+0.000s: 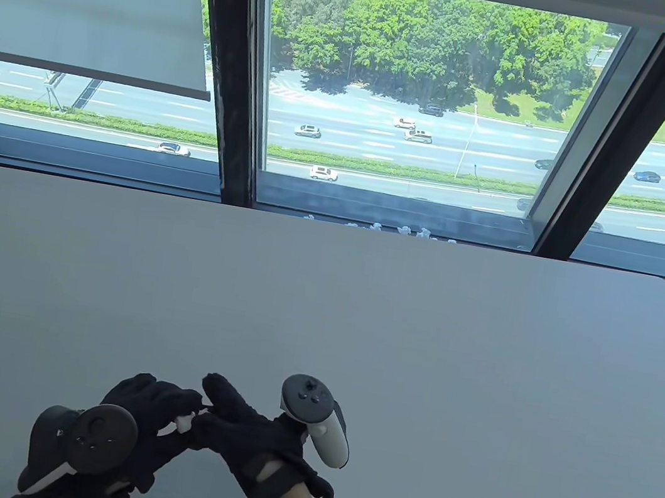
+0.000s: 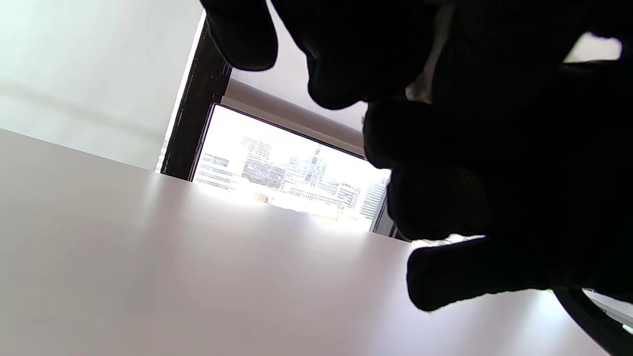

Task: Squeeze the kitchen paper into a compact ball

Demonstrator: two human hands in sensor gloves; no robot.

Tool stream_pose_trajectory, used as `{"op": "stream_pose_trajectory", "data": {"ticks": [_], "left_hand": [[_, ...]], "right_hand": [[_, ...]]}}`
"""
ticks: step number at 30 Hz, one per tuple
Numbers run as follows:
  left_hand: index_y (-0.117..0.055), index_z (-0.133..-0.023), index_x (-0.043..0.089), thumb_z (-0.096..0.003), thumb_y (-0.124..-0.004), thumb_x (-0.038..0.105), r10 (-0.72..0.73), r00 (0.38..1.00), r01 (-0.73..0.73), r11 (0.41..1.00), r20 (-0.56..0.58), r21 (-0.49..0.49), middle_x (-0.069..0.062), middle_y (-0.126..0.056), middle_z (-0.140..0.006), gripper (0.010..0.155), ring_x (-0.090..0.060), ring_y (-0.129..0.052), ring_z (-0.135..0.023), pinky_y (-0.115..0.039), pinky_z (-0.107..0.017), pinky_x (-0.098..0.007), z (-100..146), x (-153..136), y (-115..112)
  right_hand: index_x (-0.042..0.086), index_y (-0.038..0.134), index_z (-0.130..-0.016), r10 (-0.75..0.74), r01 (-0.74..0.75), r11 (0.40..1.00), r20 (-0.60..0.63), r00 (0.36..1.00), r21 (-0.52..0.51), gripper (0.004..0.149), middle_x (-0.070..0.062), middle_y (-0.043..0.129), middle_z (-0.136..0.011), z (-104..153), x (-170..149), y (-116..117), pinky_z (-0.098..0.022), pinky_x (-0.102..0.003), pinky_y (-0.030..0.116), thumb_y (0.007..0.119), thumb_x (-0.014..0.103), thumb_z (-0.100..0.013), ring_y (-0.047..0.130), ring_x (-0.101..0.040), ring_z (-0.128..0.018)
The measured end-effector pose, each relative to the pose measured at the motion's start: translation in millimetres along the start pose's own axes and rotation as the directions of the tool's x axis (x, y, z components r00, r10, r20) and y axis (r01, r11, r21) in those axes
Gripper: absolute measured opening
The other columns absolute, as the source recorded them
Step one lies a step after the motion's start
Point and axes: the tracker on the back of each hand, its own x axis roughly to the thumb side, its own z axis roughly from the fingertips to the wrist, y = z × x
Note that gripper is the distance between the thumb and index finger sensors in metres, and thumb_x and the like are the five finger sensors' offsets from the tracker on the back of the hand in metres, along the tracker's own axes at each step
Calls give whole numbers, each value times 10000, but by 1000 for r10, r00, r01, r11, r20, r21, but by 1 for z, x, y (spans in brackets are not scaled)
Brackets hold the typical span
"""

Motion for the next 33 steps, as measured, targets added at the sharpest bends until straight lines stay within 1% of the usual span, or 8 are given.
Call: {"op": "stream_pose_trajectory", "data": {"ticks": [3, 6, 9, 11, 14, 18, 25, 33], "left_hand": [[-604, -981, 559, -439, -930, 679, -78, 996, 79, 997, 44, -8, 333, -799, -941, 644, 141, -882, -836, -636, -955, -381, 0, 5, -1], [-354, -1100, 600, -426, -925, 720, 62, 997, -60, 997, 53, -50, 322, -590, -1127, 892, 88, -710, -1043, -543, -985, -441, 0, 1, 1], [-401, -1071, 607, -428, -914, 725, 59, 996, -58, 998, 66, -19, 336, -591, -1120, 831, 107, -710, -1039, -536, -995, -431, 2, 0, 5], [-577, -980, 585, -477, -898, 680, 86, 993, -84, 996, 83, -26, 329, -766, -978, 604, 119, -842, -896, -585, -978, -413, 3, 1, 5], [-617, -955, 574, -484, -917, 652, 36, 999, -35, 999, 33, -15, 313, -807, -949, 565, 121, -882, -841, -611, -968, -398, 0, -2, 4], [-633, -955, 560, -459, -922, 653, -72, 997, 73, 997, 26, -16, 315, -831, -935, 582, 130, -907, -822, -638, -952, -388, 0, 3, -3], [-527, -1055, 572, -470, -874, 687, 35, 999, -32, 994, 29, -107, 314, -754, -1051, 690, 104, -849, -954, -605, -961, -415, -5, -2, -7], [-592, -1015, 553, -463, -891, 664, 72, 997, -68, 991, 26, -116, 256, -720, -1081, 638, 82, -818, -976, -589, -961, -435, -6, -6, -5]], "right_hand": [[249, 164, -1115, 71, -74, 993, -45, 996, -89, 680, 89, 699, -991, 1, 0, -4, -805, -508, 538, 594, 429, -620, 855, -118, -892], [312, 208, -1117, -45, 45, 994, -3, 999, -100, 647, 133, 758, -925, 4, -3, -14, -814, -482, 532, 603, 443, -622, 889, -76, -820], [349, 238, -1119, -35, 36, 997, 8, 999, -73, 630, 133, 781, -917, 3, -2, -13, -809, -483, 543, 609, 435, -617, 909, -83, -812], [331, 261, -1127, -71, 71, 997, 24, 997, -31, 604, 88, 769, -939, 3, 0, -10, -801, -531, 526, 559, 443, -614, 867, -150, -870], [189, 97, -1129, -202, 197, 975, 39, 979, 103, 956, -113, 532, -1093, 2, -4, -4, -758, -619, 473, 584, 763, -538, 656, -349, -1014], [216, 359, -1122, 87, -93, 991, -61, 994, -99, 716, 18, 728, -1009, 2, 0, -6, -777, -516, 573, 653, 593, -589, 868, -166, -917], [236, 503, -1077, 89, -103, 972, -76, 993, -213, 586, 54, 838, -913, 8, 1, -18, -786, -465, 600, 695, 522, -603, 969, -103, -805], [224, 386, -1099, 21, -25, 995, -43, 999, -92, 637, 84, 799, -949, 3, -5, -11, -790, -478, 577, 643, 537, -606, 916, -112, -873]]}}
